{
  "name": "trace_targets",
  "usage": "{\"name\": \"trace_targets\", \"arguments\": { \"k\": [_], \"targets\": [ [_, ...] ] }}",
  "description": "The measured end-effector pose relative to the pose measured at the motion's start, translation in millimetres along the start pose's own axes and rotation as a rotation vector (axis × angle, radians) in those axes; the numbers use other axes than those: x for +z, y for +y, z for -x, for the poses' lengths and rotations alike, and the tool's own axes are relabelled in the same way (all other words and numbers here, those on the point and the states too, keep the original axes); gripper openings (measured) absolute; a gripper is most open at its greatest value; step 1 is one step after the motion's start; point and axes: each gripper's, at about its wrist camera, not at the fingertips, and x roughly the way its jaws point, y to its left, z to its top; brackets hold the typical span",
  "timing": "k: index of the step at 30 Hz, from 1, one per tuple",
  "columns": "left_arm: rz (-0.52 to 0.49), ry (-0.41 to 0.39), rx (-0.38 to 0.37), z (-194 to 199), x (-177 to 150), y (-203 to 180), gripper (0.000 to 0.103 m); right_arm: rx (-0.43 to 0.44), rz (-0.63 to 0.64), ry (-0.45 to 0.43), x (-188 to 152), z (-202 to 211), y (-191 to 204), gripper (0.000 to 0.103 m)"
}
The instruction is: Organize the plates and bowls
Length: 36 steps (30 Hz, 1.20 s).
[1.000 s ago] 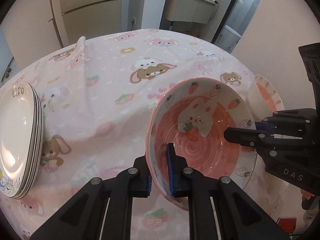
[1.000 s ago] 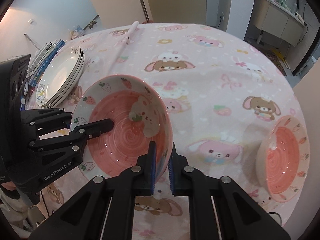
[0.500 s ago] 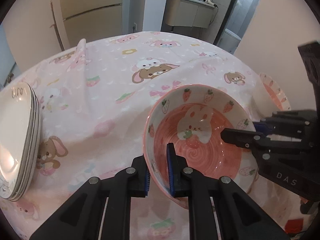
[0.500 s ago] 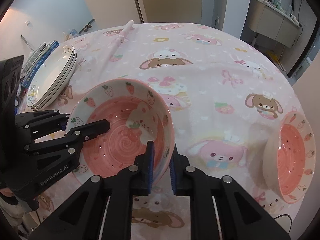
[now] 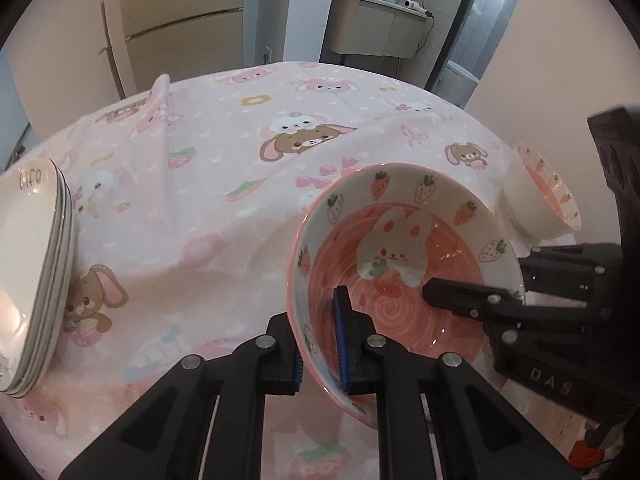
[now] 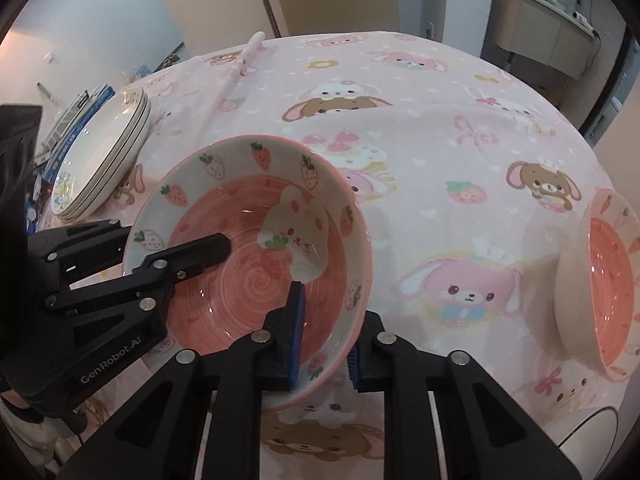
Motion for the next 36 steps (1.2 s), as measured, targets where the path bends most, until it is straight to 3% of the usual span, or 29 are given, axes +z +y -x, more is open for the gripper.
{"name": "trace_targets", "arguments": {
  "k": [14,26,36],
  "targets": [
    [-0.024,-0.095,-0.044,46.5,23.4,-27.4,0.013,-0.033,-0.01,-0.102,6.3,67.4,-9.6,0.012],
    [-0.132,-0.16,-0.121,61.8,67.8,-111.5,0.013,-0.109,-0.142,-0.248,-1.7,140.2,-81.5,0.01],
    [-0.19,-0.133,-0.17,39.2,84.3,-169.6,0.013,-0.159,-0.191,-0.258,-16.9,154.2,-129.0,0.01]
  ]
}}
